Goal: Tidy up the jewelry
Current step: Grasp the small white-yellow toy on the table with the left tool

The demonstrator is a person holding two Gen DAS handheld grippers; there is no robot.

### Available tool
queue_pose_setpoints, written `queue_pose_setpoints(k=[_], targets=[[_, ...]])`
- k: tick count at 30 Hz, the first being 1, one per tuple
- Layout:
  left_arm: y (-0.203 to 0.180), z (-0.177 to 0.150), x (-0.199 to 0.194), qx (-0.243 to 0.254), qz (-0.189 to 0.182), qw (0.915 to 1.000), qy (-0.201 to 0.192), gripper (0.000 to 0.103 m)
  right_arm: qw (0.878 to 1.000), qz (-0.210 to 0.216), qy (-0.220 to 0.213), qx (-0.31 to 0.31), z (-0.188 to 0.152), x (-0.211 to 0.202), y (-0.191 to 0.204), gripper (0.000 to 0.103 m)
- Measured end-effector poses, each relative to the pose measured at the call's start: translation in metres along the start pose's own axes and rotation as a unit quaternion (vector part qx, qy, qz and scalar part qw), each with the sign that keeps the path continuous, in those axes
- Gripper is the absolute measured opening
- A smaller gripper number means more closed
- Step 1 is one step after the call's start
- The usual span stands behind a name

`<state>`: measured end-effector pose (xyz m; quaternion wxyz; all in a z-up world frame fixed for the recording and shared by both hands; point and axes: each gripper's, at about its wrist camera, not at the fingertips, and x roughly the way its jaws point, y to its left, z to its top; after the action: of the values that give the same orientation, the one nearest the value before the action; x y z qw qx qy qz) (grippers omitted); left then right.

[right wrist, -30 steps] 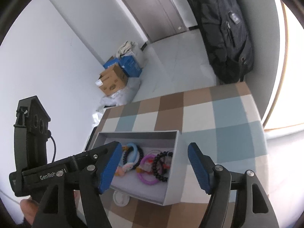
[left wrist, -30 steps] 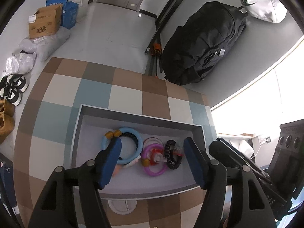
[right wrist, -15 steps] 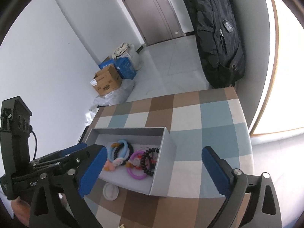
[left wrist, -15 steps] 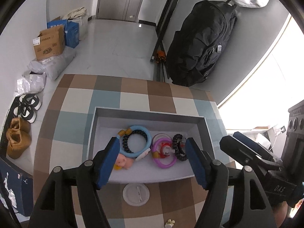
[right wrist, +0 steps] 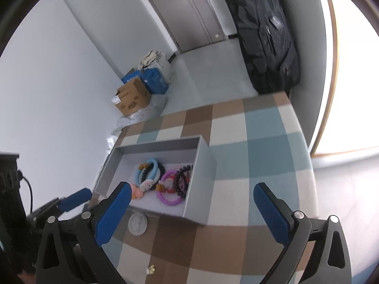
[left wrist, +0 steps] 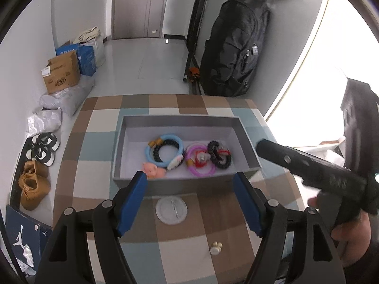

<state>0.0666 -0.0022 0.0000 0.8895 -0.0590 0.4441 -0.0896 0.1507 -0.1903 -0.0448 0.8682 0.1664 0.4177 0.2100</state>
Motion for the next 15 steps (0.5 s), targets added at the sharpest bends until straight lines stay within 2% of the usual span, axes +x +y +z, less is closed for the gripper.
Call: queue_pose_setpoints(k=[3,5,7,10,13,15], targets=[[-0.004,-0.008,-0.001,0.0,-0.015,0.9998,0.009,0.073,0.999,0.022,0.007,0.028,-0.004,-0.002,-0.007,0.103],[-0.007,-0.014,0.001,0.004,-0.024,0.9995,0.021,0.081,0.998,0.032,0.01,0.045,-0.007,-0.005,-0.011,0.103],[-0.011,-0.02,0.001,0.012,-0.027,0.9992,0.028,0.081,0.997,0.038,0.009,0.059,-0.01,-0.009,-0.015,0.103],[-0.015,-0.031,0.0,0.024,-0.029,0.9987,0.034,0.081,0.997,0.038,0.012,0.071,-0.014,-0.013,-0.02,0.103],[-0.018,-0.042,0.007,0.034,-0.042,0.9965,0.064,0.081,0.997,0.029,0.017,0.074,-0.018,-0.014,-0.024,0.103],[-0.019,-0.048,0.01,0.037,-0.034,0.9961,0.073,0.081,0.997,0.021,0.025,0.074,-0.021,-0.013,-0.025,0.103]])
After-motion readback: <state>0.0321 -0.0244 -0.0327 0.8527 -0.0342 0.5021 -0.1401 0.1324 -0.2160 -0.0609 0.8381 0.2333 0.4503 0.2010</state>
